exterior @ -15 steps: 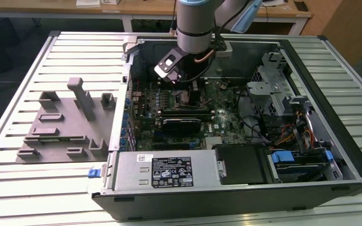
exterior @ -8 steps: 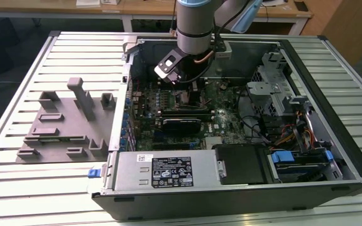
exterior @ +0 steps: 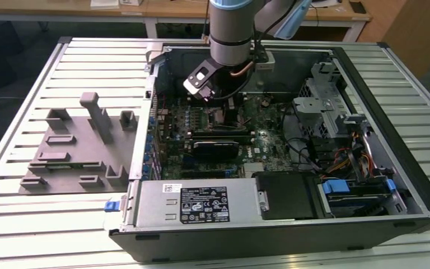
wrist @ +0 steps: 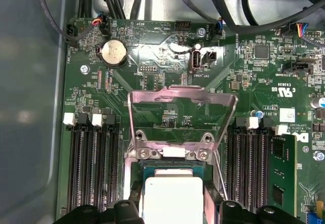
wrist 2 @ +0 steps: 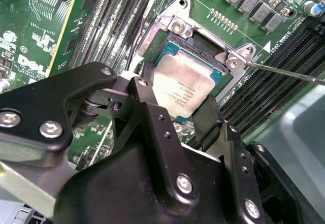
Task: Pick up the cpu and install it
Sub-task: 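Place the cpu into insertion slot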
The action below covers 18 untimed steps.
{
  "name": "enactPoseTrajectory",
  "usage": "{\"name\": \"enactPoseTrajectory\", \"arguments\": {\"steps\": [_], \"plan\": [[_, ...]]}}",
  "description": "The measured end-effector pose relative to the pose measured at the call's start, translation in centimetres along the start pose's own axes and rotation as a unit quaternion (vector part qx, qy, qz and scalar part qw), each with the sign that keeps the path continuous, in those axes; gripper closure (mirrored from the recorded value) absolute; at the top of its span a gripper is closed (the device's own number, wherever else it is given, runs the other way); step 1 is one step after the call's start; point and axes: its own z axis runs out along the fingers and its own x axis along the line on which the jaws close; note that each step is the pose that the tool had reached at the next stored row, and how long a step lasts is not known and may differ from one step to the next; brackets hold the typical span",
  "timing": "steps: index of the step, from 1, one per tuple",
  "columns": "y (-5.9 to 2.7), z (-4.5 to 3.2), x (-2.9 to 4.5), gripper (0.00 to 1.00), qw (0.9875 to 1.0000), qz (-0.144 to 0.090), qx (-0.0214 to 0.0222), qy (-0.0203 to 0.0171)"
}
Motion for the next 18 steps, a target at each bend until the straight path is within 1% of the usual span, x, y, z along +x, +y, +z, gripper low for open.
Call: {"name": "enactPoseTrajectory", "arguments": {"steps": [5,9,18], "plan": [[-0.02,0.2,0.0,0.45,1.0,0.0,0.0,-0.0001],[-0.02,0.25,0.01,0.45,1.0,0.009,0.0003,-0.0006],[-0.03,0.48,0.03,0.45,1.0,0.009,0.0003,-0.0005]]}}
